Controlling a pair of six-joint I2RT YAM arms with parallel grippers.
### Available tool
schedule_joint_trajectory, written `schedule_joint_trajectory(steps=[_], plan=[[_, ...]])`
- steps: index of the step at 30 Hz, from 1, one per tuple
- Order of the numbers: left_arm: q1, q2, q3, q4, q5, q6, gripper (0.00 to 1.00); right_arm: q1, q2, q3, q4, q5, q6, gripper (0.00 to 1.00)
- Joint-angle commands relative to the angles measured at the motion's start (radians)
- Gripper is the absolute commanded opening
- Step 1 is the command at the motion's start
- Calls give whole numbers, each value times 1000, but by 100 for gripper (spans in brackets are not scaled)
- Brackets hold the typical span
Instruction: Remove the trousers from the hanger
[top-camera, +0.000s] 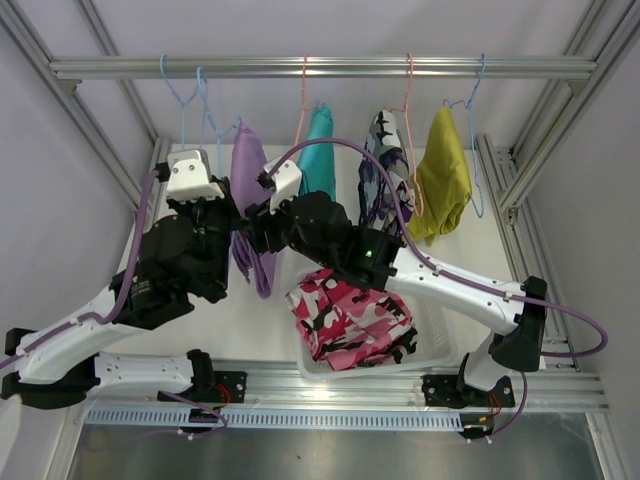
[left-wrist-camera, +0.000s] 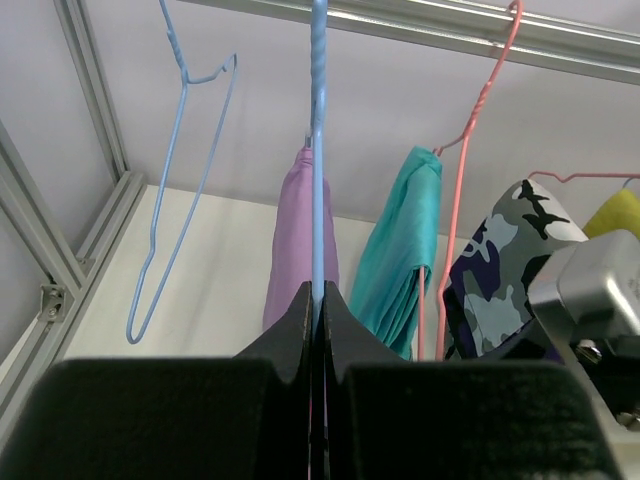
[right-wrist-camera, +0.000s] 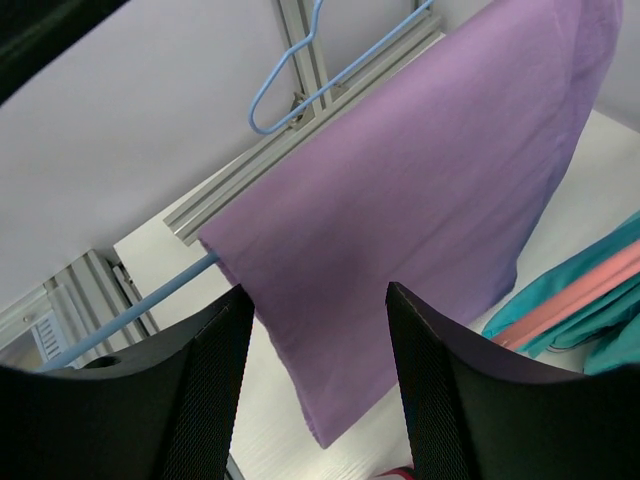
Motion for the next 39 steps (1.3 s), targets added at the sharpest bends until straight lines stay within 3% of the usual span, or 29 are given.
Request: schedule_joint_trajectory(steps=[1,24,35,39], plan=[[-19,-13,23,104,18,49,0,-17,21,46,40,6,-6,60],[-74,-9,4,88,9,23,0,1,110,25,195,162,-84,58],[-88,-10,-7,65,-10,20,0,-7,122,23,253,200,-95,30],[-89,-6,-11,59,-5,25,1,-7,119,23,247,199,-87,11]])
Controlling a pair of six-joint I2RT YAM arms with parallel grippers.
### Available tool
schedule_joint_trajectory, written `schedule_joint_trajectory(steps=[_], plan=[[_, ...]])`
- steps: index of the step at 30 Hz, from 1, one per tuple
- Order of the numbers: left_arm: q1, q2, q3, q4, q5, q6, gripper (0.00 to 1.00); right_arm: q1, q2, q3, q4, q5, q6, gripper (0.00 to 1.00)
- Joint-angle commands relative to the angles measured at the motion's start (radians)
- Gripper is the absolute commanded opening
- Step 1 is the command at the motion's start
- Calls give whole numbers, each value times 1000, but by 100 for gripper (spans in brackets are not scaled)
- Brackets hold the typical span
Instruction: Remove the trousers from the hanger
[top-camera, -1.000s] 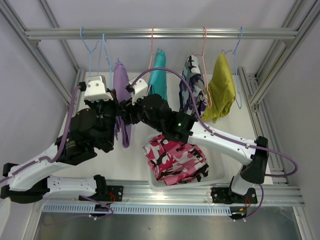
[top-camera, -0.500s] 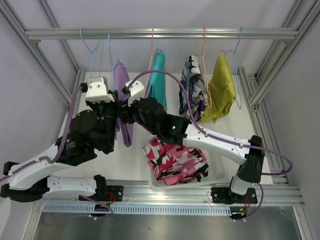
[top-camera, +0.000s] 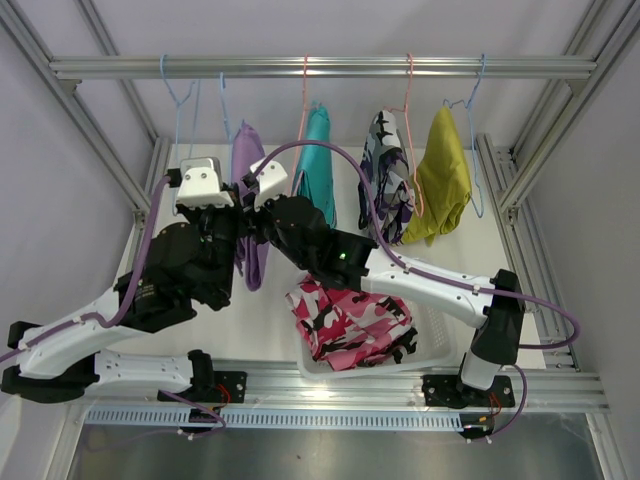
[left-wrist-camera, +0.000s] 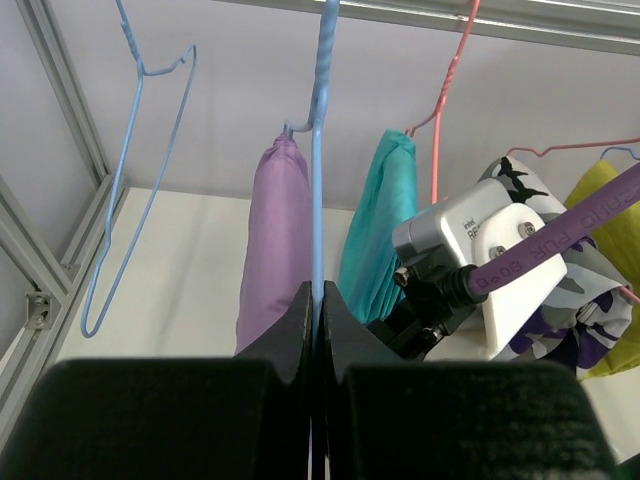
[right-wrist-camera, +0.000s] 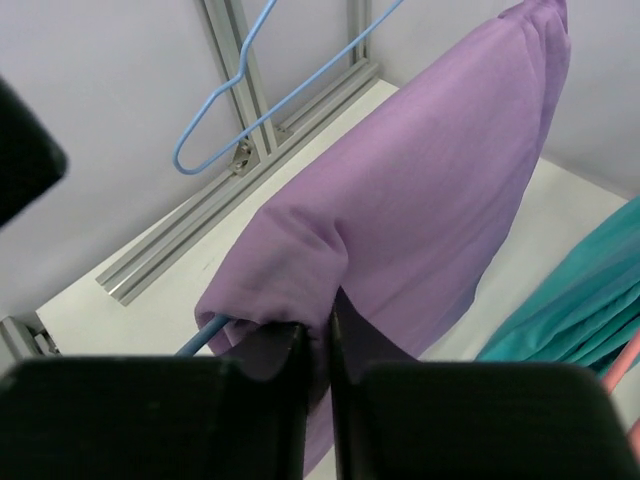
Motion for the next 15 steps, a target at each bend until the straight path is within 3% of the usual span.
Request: schedule_joint_trajectory(steps=[1,3,15], plan=[[-17,0,10,52,-3,2,0,-12,-3,6,66,40,7,8],[-17,2,-1,51,-4,1,1,-13,-11,5,63,29,14,0],[11,-10,-52,26,-9,-74,1,10,-115,18,-14,-23,37,0]])
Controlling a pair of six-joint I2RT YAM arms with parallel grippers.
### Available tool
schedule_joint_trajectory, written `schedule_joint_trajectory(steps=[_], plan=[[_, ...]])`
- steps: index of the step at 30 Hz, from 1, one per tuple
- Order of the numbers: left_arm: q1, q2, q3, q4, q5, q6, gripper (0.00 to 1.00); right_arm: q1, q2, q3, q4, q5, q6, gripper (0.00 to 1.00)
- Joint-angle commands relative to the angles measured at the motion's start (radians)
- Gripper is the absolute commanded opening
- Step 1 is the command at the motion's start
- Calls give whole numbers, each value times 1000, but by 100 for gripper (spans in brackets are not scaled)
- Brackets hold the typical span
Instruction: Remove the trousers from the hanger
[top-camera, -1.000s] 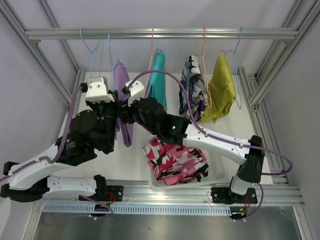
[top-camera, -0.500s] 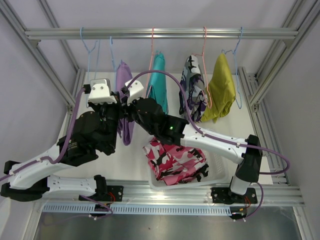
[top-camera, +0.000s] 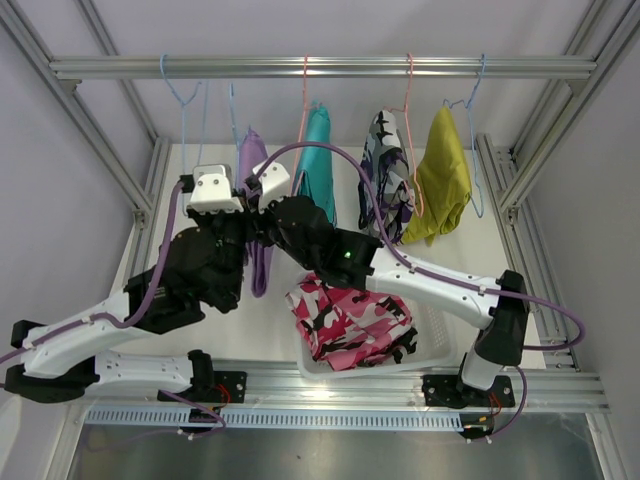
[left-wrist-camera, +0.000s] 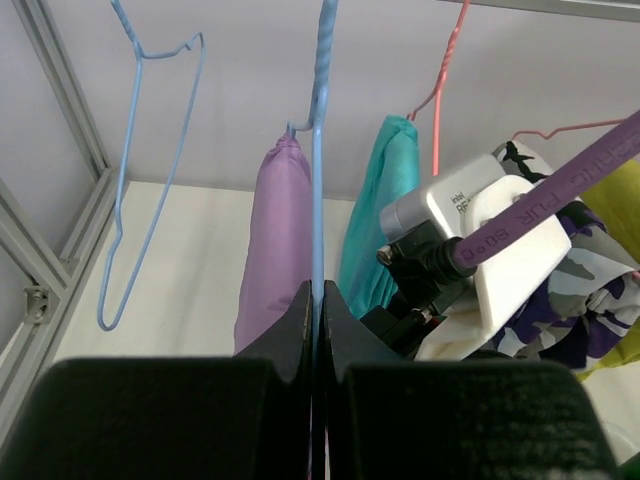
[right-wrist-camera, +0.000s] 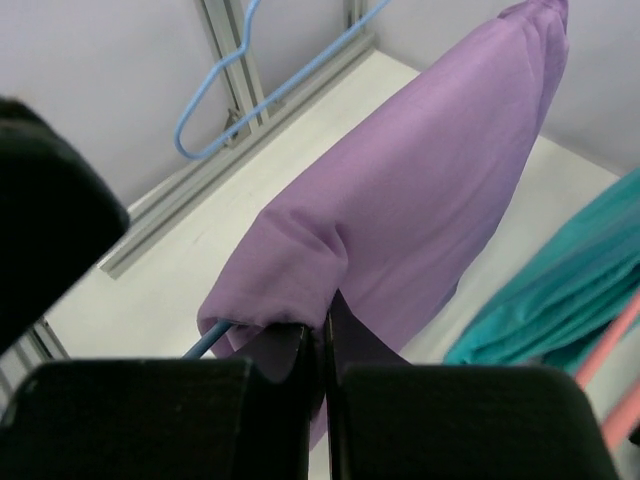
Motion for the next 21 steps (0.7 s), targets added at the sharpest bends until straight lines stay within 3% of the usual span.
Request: schedule_joint_trajectory(steps=[1,15,21], plan=[[19,-15,5,-36,5,-84,0,15,-107,25,44,-11,28,0],[158,17,19,-325,143,-380,1,64,-230,10,7,-45,41,0],[186,21,5,-363,168,-412,0,74,-263,14,-8,-34,25,0]])
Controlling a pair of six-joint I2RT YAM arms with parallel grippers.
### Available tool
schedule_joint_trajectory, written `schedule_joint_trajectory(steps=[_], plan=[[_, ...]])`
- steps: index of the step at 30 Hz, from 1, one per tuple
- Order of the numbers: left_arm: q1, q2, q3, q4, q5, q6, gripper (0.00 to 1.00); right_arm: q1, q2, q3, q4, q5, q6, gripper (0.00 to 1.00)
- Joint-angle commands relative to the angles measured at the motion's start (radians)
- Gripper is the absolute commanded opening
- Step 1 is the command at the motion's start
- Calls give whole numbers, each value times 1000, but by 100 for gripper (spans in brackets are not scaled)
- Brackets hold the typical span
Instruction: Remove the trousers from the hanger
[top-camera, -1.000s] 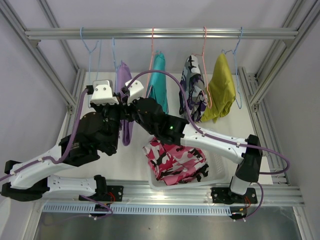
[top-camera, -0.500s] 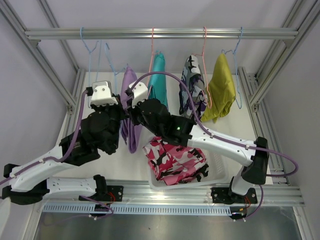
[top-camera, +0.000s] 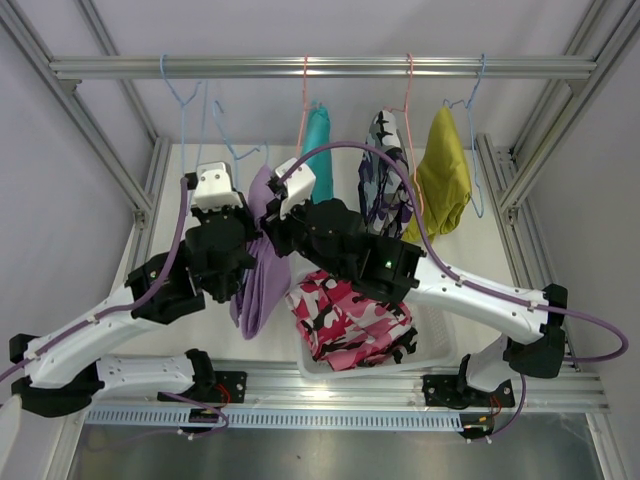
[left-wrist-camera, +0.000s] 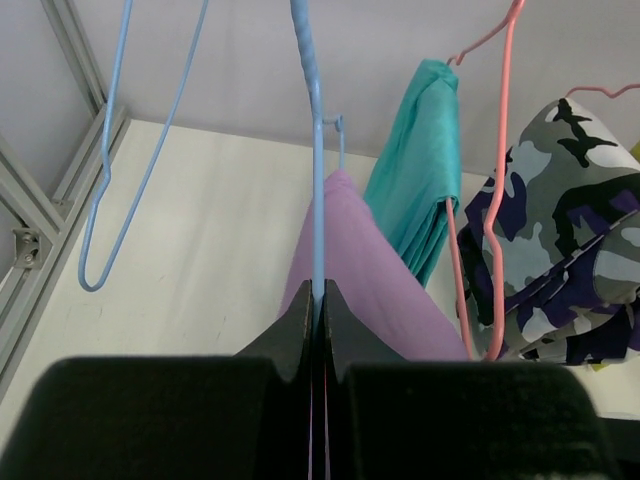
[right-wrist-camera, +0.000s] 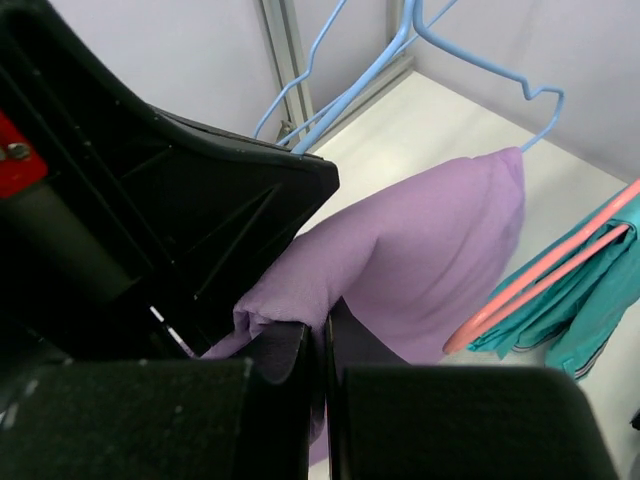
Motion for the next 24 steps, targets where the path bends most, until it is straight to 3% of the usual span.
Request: schedule_joint_trajectory(steps=[1,12,24], plan=[[22,4,-1,-52,47,-79,1,14,-89,40,107,-2,-7,0],[94,-58,-108,-34,135,-55,1,22,-195,106,16,87,-79,0],[105,-107,-221,16,155,-30,1,19,-254,155,26,146,-139,0]])
